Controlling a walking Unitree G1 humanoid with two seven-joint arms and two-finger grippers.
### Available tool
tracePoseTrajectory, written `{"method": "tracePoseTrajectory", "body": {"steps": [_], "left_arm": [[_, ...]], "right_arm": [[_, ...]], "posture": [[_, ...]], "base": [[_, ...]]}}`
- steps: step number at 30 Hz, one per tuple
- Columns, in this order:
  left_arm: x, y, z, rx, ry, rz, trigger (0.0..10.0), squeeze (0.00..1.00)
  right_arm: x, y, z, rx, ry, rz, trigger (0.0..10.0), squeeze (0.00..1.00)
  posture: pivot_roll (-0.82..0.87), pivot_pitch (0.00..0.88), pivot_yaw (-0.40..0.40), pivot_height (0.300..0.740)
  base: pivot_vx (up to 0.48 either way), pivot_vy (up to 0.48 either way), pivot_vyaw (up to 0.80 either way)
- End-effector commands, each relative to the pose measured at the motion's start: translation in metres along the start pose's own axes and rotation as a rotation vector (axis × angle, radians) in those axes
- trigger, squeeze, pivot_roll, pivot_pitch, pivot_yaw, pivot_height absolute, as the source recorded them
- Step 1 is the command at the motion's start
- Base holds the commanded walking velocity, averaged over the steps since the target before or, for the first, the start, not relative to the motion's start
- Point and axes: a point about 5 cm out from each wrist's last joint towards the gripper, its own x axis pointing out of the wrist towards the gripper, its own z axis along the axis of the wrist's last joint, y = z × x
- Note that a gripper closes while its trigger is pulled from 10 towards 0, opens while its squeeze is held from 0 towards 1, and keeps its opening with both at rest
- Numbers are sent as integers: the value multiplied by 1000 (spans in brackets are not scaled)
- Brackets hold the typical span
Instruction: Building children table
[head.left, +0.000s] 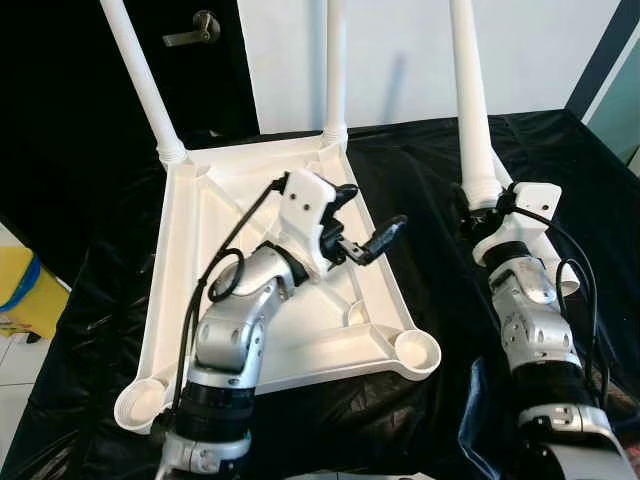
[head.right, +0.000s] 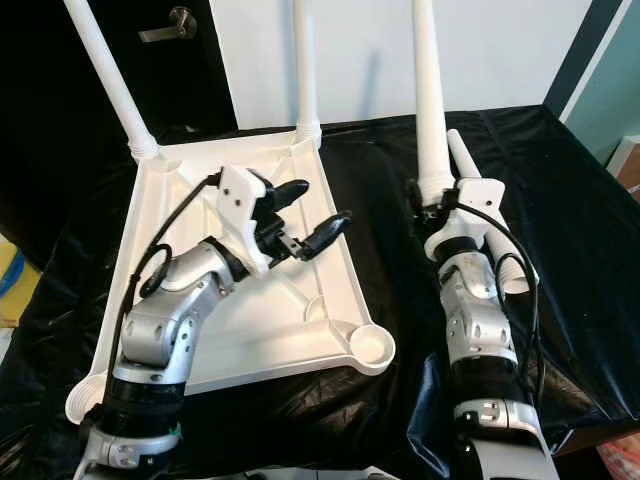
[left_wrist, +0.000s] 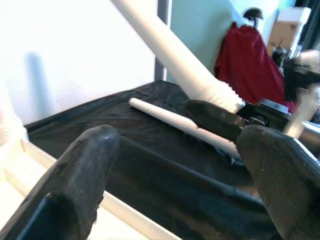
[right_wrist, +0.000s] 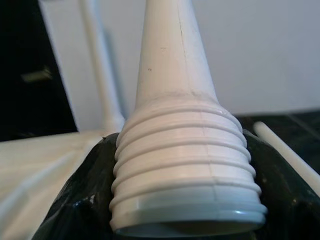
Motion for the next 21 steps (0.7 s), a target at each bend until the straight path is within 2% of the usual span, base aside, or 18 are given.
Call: {"method": "tracePoseTrajectory", "body": {"steps": [1,4,12,13,14,15,16,19,20,21], "left_arm": [[1,5,5,-42,-18,-17,10000,0],[4,12,17,-86,-75,-69,10000,0],[4,16,27,-176,-130,-152,10000,0],[3,17,30,-237,-155,-191,10000,78],[3,17,30,-237,-155,-191,10000,78],[2,19,32,-269,-180,-209,10000,1000],[3,23,33,-301,-189,-209,10000,1000],[5,26,32,-310,-181,-206,10000,957],[6,27,31,-312,-165,-208,10000,463],[6,27,31,-312,-165,-208,10000,463]], "right_arm": [[-2,11,14,-17,-86,57,10000,0],[-7,21,26,-35,-145,112,10000,0],[-14,32,31,-43,-148,203,10000,0],[-17,36,30,-51,-133,245,10000,0],[-17,36,30,-51,-133,245,10000,0],[-20,40,28,-54,-119,281,10000,0],[-24,44,26,-56,-102,319,10000,0],[-27,48,23,-54,-83,359,10000,0],[-30,51,21,-55,-70,388,10000,0],[-30,51,21,-55,-70,388,10000,0]], "posture": [[-52,59,19,740],[-60,54,23,740],[-73,48,28,740],[-77,43,30,740],[-77,43,30,740],[-80,41,33,740],[-80,41,33,740],[-81,35,34,740],[-82,34,35,740],[-82,34,35,740]], "base": [[0,0,0],[0,0,0],[0,0,0],[0,0,0],[0,0,0],[0,0,0],[0,0,0],[0,0,0],[0,0,0],[0,0,0]]}}
